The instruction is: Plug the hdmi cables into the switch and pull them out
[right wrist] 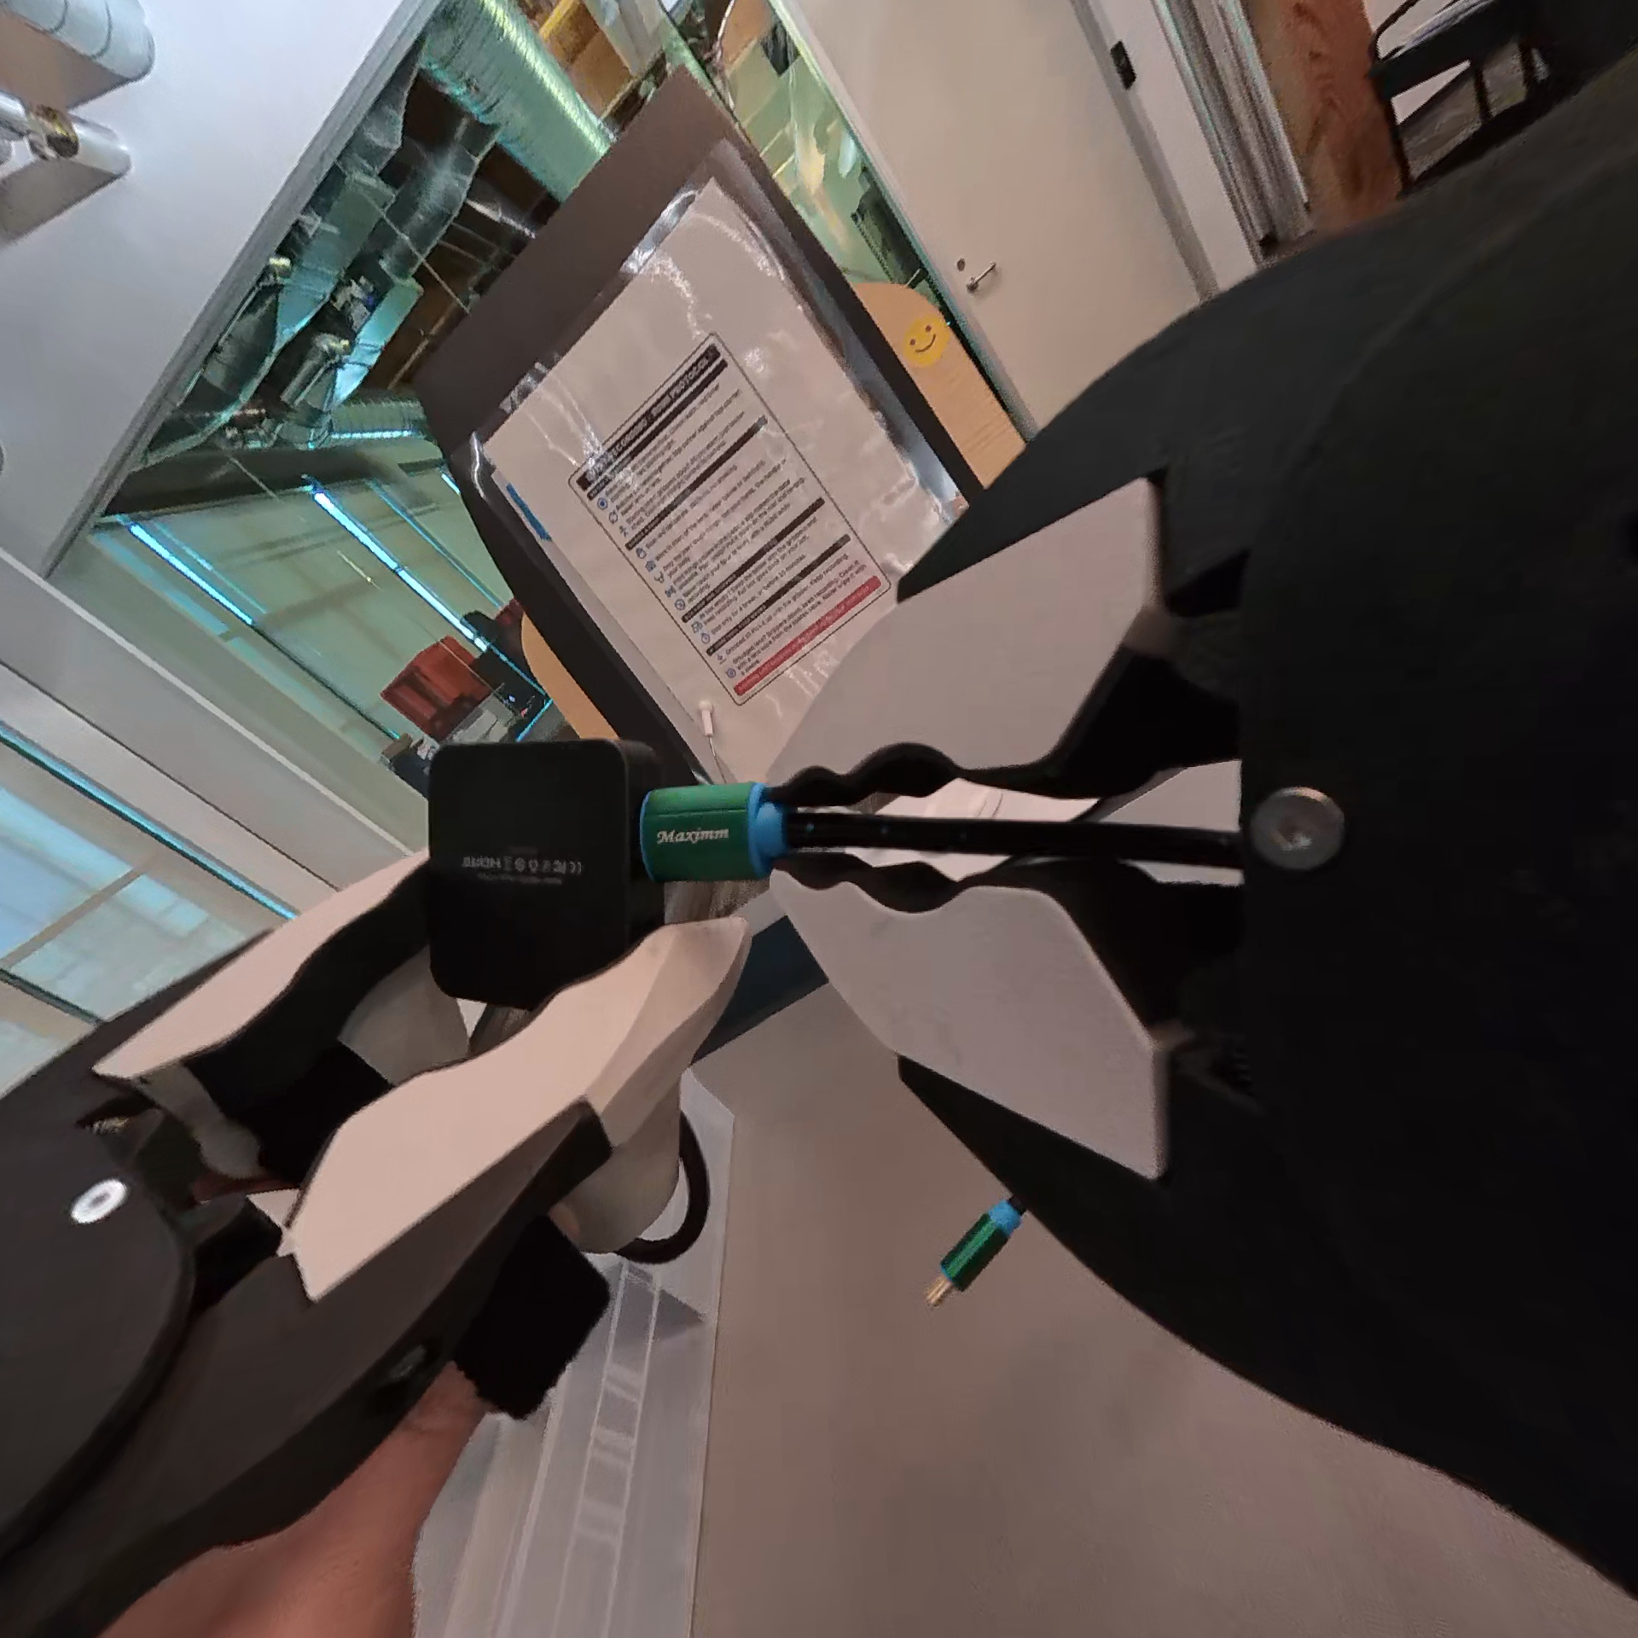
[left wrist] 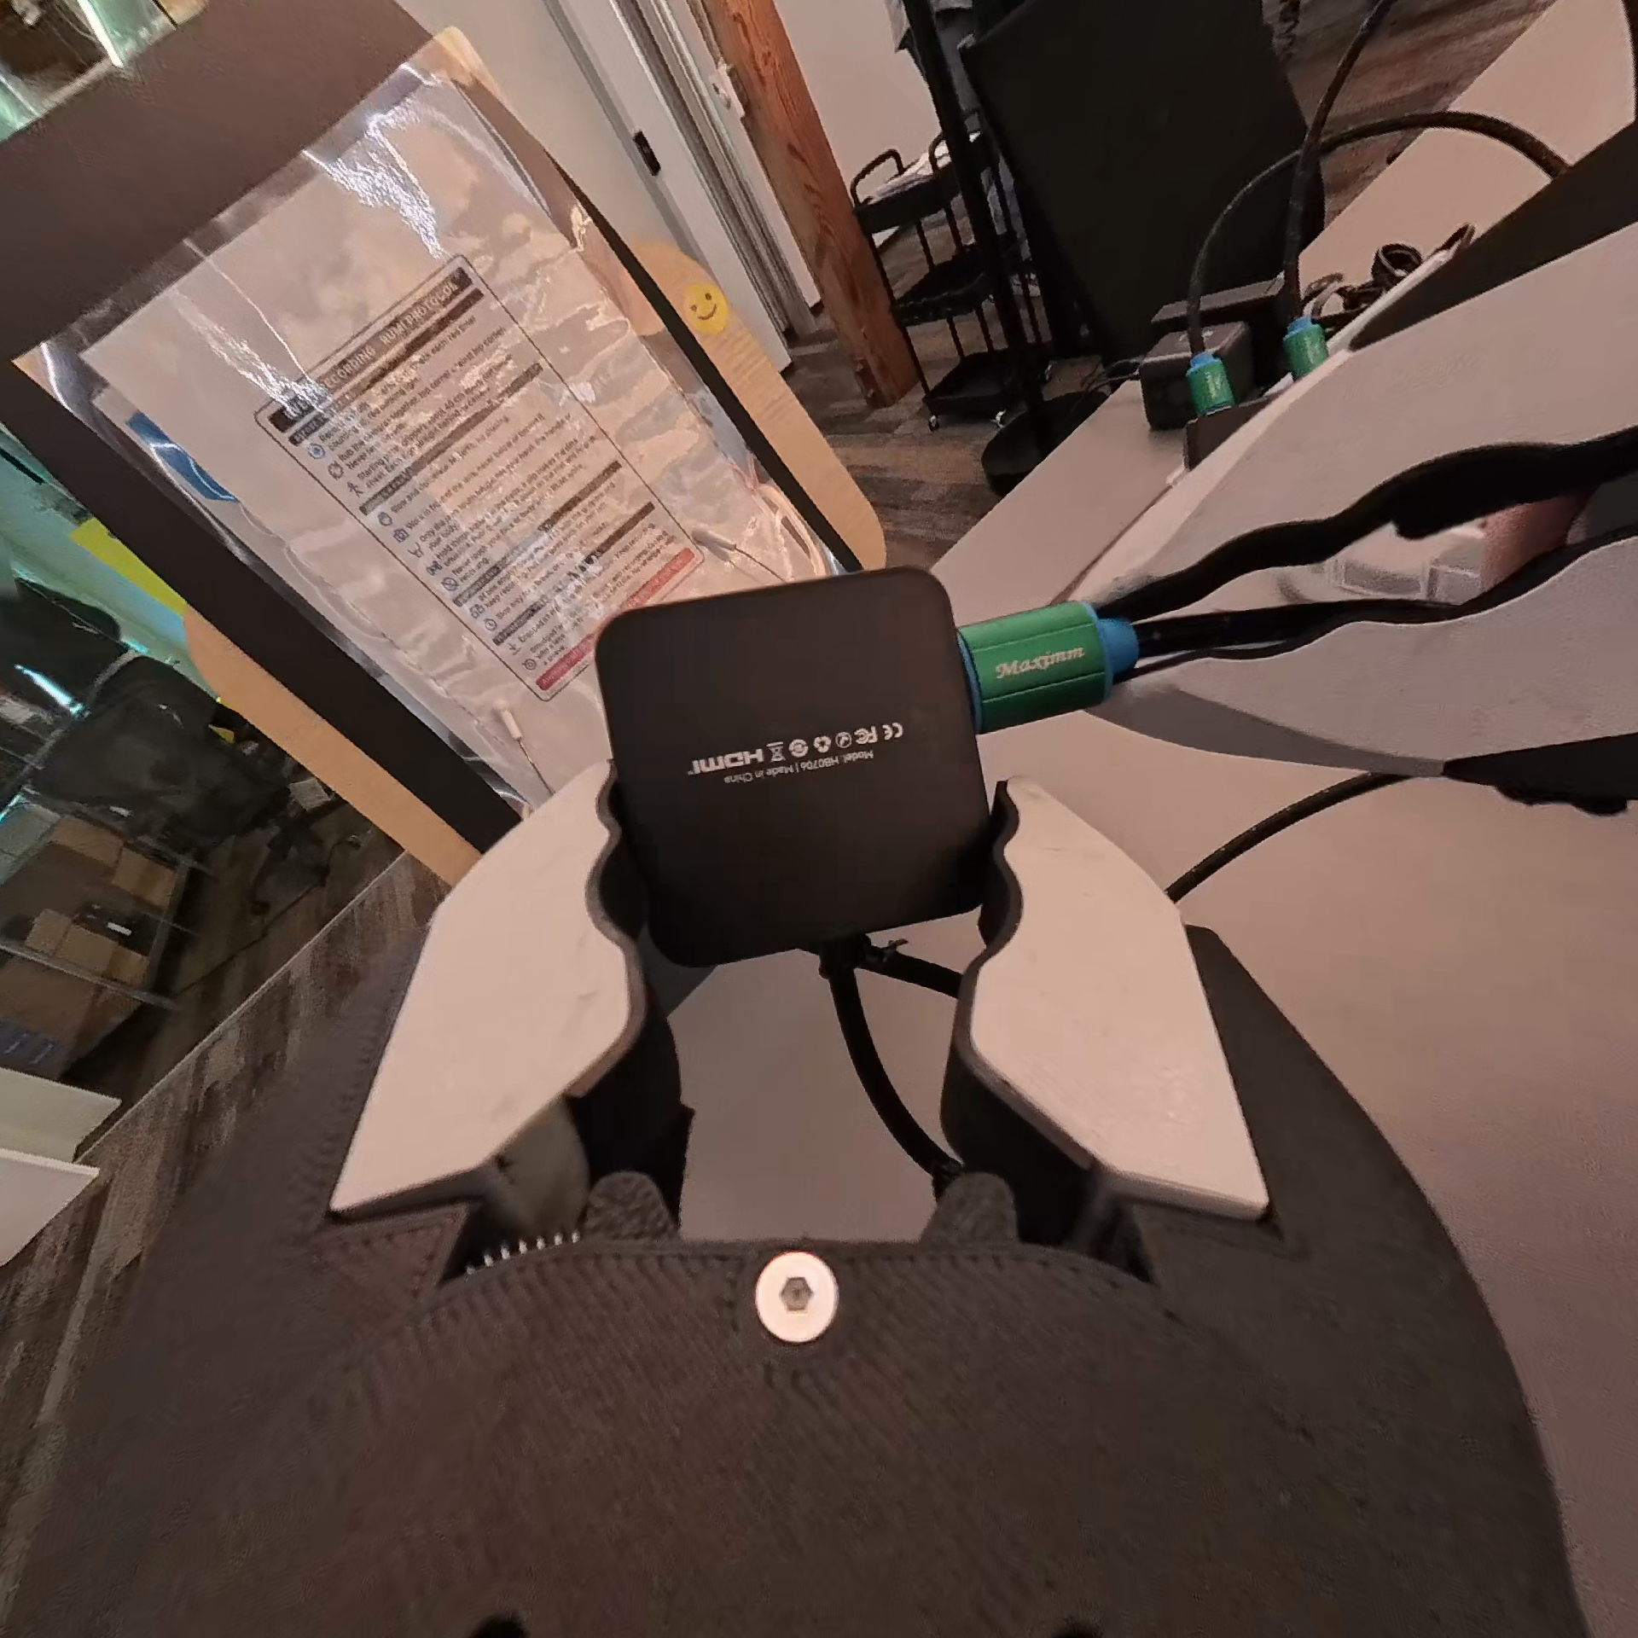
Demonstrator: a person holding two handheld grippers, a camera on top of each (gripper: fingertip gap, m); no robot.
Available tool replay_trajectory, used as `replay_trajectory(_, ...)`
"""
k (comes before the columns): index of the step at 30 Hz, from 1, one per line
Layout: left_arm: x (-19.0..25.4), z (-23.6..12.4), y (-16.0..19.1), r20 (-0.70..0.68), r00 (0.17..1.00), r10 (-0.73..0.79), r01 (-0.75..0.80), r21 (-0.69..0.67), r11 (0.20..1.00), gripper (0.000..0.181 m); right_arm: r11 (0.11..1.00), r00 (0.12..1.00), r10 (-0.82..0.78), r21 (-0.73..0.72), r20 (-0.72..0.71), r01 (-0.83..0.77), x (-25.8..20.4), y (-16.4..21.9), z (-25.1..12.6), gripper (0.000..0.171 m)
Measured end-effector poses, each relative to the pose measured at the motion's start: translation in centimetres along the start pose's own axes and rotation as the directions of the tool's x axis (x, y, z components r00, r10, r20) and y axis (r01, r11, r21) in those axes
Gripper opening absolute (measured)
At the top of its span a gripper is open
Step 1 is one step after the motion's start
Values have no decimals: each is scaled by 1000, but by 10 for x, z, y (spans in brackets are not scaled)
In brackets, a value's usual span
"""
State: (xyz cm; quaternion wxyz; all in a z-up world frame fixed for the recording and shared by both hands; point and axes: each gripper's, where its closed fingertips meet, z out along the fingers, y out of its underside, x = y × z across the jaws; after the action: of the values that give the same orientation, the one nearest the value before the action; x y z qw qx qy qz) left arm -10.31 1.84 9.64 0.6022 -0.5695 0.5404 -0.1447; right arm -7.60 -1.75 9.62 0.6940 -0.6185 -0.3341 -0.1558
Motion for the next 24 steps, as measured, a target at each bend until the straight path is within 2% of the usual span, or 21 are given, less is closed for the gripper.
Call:
replay_trajectory(5, -3, 2, -1, 56, 998, 11, -12, 13, 1000, 76, 998, 997, 68, 10, -40, -68, 1, -2, 1, 11)
replay_trajectory(8, -4, 3, 0, 96, 993, 66, -66, -5, 998, 76, 999, 998, 35, -17, -54, -36, 0, 3, 3, 10)
replay_trajectory(17, -3, 5, 3, 45, 989, 141, -141, -4, 990, 76, 998, 998, -53, -27, -25, 52, -3, 1, 1, 10)
replay_trajectory(24, -5, 11, 7, 69, 988, 141, -140, -17, 990, 76, 999, 999, -34, -30, -29, 33, -2, 5, 4, 10)
